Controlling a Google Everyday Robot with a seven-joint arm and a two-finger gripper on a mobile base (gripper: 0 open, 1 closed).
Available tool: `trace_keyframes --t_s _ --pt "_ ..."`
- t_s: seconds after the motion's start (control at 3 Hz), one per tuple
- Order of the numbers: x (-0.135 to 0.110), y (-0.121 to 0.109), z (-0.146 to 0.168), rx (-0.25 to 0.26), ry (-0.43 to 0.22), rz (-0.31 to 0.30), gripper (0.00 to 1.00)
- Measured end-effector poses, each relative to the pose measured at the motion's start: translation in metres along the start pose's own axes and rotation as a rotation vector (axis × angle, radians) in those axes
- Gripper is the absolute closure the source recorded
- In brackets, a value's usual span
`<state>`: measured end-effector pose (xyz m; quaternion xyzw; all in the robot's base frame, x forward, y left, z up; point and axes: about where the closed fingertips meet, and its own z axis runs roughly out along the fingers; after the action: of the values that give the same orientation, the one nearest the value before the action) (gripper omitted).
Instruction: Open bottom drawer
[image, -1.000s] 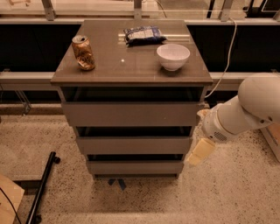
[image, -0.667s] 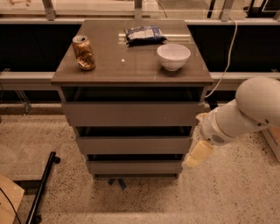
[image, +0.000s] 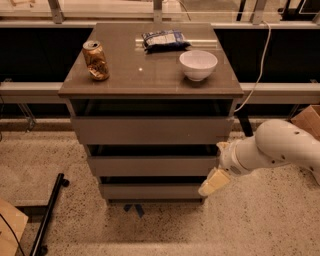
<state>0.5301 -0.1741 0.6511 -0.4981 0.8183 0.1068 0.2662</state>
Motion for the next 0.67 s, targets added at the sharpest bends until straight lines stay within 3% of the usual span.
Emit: trace_keyframes --t_s 0.33,0.67 --pt "-0.0016 -0.0348 0.0307 0.005 -0.057 -0.006 0.00" --pt "0.0060 -0.0292 0.0341 -0.018 -0.021 0.015 0.00"
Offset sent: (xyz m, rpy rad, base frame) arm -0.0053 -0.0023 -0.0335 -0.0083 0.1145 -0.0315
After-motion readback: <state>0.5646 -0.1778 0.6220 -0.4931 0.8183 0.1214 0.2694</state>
